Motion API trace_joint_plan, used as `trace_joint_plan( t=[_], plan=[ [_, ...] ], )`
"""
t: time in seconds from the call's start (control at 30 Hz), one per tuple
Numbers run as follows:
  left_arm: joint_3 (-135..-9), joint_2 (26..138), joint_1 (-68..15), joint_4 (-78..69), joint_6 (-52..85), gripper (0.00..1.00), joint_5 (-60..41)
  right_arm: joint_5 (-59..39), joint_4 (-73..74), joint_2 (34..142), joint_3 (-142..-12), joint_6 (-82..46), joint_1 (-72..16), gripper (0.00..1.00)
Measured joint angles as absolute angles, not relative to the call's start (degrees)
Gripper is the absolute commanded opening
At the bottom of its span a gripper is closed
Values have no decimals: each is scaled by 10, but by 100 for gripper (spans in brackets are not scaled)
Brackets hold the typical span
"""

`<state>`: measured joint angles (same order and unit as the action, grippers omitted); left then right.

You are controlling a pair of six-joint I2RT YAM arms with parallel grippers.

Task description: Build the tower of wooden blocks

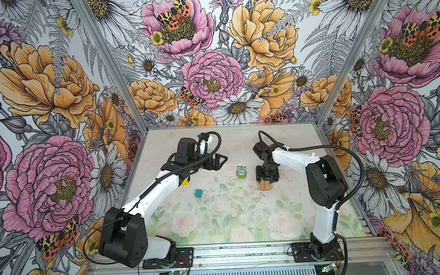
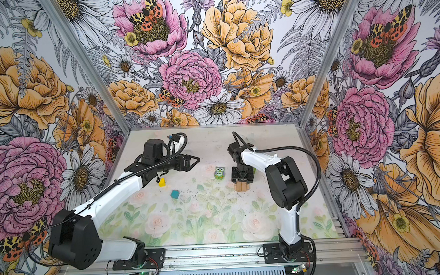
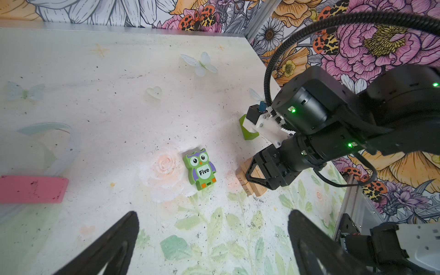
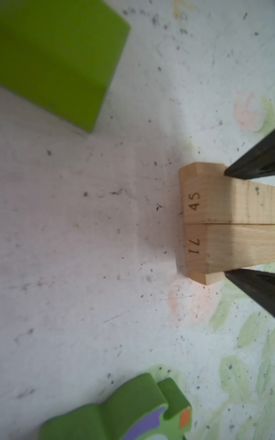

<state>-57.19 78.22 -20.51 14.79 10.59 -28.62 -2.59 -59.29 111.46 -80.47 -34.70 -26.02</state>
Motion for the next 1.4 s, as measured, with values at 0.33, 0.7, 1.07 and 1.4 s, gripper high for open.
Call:
trace_joint_plan(
  t=[0.33, 0.7, 1.07, 1.4],
  plan=[
    [-572, 780, -205, 147, 106, 99, -286, -20, -617, 1092, -834, -341, -259, 70],
    [-572, 782, -208, 142, 106, 99, -284, -18, -648, 1063, -879, -329, -250, 71],
    [-572, 784, -209, 130, 106, 99, -284, -23, -638, 1064, -815, -332, -256, 72],
    [-572, 789, -209, 130, 106, 99, -284, -33, -612, 1082, -808, -330, -256, 71]
  ],
)
